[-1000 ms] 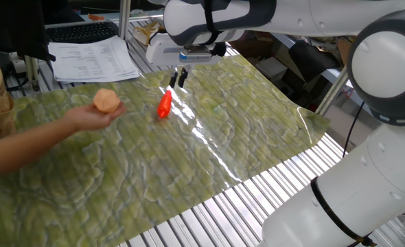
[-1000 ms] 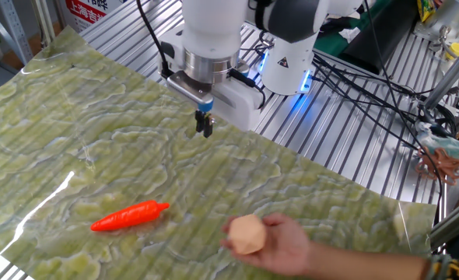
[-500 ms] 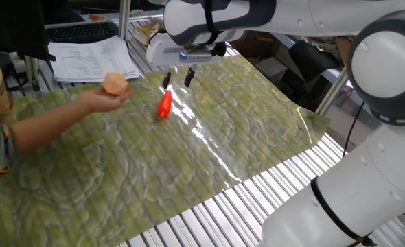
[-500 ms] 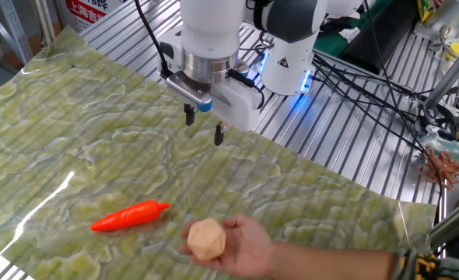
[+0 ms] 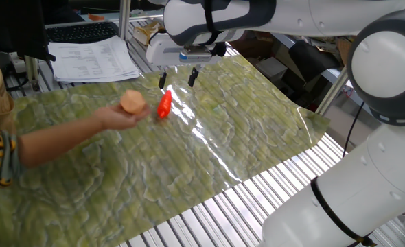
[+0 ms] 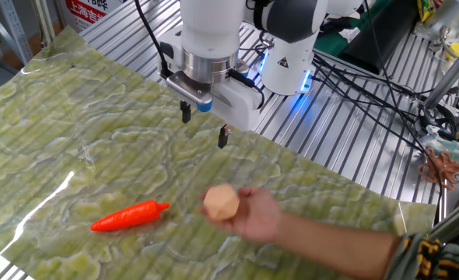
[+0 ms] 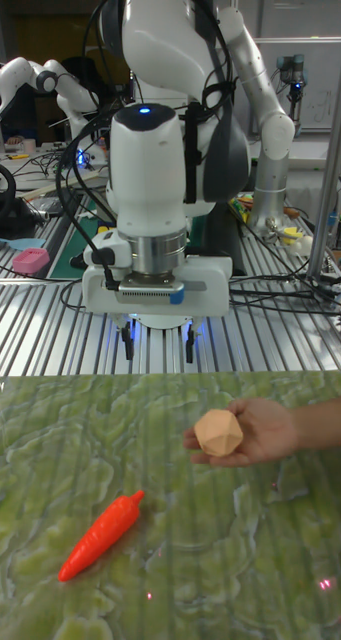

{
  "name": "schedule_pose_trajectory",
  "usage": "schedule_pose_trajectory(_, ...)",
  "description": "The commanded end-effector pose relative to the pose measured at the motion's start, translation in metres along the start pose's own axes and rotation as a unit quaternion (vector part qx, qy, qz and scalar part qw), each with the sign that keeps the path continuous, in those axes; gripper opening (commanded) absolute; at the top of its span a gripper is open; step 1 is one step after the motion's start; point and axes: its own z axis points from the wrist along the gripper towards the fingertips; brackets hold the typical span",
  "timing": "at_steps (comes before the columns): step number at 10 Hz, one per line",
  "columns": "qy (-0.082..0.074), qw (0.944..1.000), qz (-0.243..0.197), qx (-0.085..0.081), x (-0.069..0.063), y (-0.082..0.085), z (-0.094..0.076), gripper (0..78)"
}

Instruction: Receive something handed over by a human

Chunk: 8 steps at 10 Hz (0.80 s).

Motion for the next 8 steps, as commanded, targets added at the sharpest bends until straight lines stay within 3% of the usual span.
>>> schedule_pose_trajectory(1, 0.054, 0.9764, 0.178, -0.109, 0.0181, 0.0310, 0.0216, 77.4)
schedule_pose_trajectory(4, 0.036, 0.9784, 0.169, -0.113, 0.0156, 0.0312, 0.0230, 77.4)
schedule_pose_trajectory(6, 0.033, 0.9807, 0.175, -0.081, 0.0165, 0.0315, 0.0220, 77.4)
schedule_pose_trajectory(7, 0.040, 0.9806, 0.175, -0.079, 0.0165, 0.0315, 0.0220, 77.4)
schedule_pose_trajectory(8, 0.047, 0.9819, 0.172, -0.064, 0.0165, 0.0315, 0.0220, 77.4)
